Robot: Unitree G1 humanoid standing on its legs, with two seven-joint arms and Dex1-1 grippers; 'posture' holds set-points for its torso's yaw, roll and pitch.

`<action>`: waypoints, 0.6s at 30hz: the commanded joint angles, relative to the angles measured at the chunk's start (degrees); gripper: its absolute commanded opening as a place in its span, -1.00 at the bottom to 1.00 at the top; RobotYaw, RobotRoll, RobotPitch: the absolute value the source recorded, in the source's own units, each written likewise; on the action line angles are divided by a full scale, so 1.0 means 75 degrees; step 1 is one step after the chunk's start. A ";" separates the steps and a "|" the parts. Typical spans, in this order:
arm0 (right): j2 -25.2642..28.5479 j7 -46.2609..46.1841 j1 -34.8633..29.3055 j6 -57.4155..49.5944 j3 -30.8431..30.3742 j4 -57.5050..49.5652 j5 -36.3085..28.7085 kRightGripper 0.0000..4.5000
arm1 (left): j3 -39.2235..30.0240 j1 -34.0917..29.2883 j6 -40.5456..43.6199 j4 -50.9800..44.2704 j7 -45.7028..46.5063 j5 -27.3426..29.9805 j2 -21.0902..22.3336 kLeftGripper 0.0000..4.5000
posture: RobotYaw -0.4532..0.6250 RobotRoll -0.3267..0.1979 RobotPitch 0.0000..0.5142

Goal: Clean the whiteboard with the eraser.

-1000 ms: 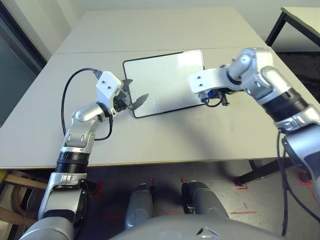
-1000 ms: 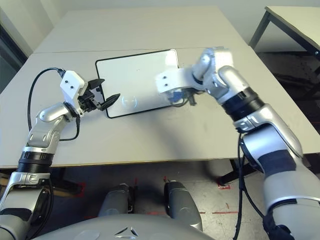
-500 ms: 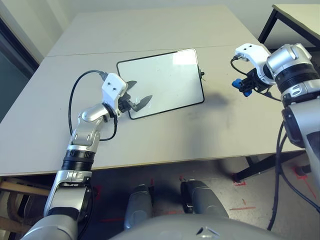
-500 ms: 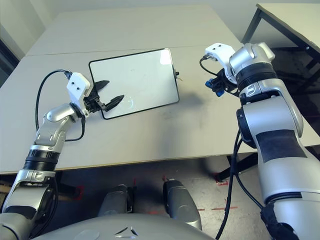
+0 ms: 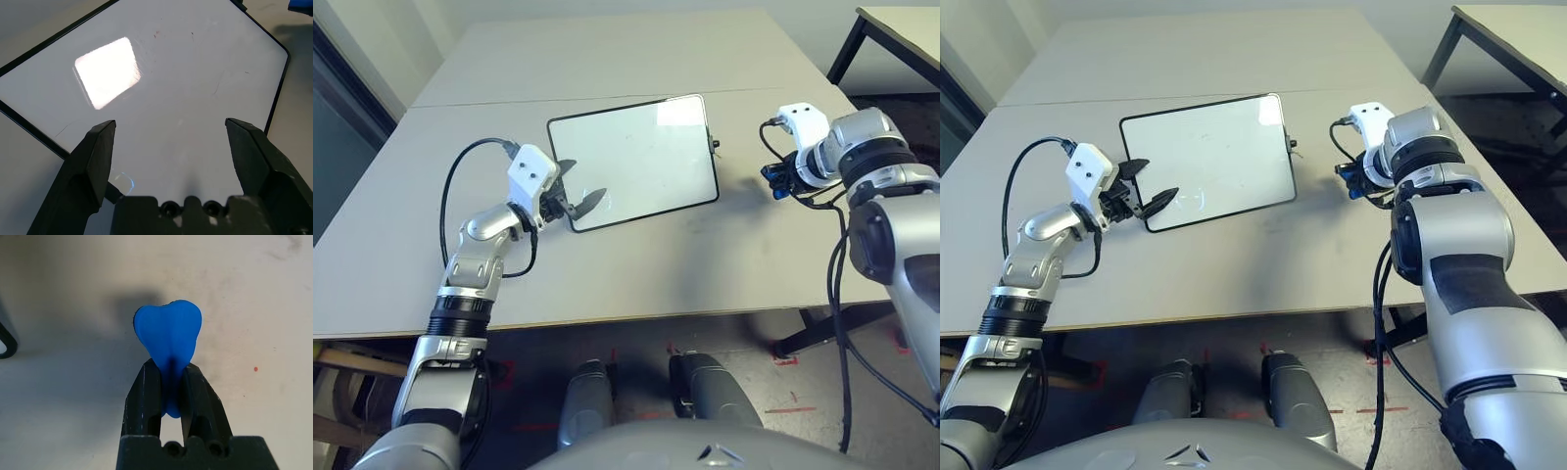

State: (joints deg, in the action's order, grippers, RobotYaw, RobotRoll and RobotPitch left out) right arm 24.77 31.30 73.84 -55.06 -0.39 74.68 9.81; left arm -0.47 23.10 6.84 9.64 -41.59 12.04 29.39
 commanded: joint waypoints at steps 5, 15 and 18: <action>-0.0137 -0.0411 -0.0296 0.0125 0.0229 0.0146 -0.0270 -0.69 | -0.0141 -0.0173 0.0333 -0.0331 -0.0019 -0.0020 0.0213 1.00 | -0.29 0.25 -0.66; 0.0099 0.0384 0.0124 0.0324 -0.0100 -0.0240 -0.0253 0.88 | -0.0670 -0.0278 0.0708 -0.0669 -0.0005 0.0329 0.0499 1.00 | -0.30 0.25 -0.69; 0.0361 0.1149 0.0303 0.0185 -0.0173 -0.0648 -0.0420 0.98 | -0.1206 -0.0289 0.1014 -0.0904 0.0035 0.0715 0.0670 1.00 | -0.30 0.25 -0.70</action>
State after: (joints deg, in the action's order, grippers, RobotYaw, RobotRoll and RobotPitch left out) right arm 26.37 37.33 74.54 -53.16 -1.49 72.07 7.66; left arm -7.48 21.58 12.88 4.29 -41.56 15.76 33.36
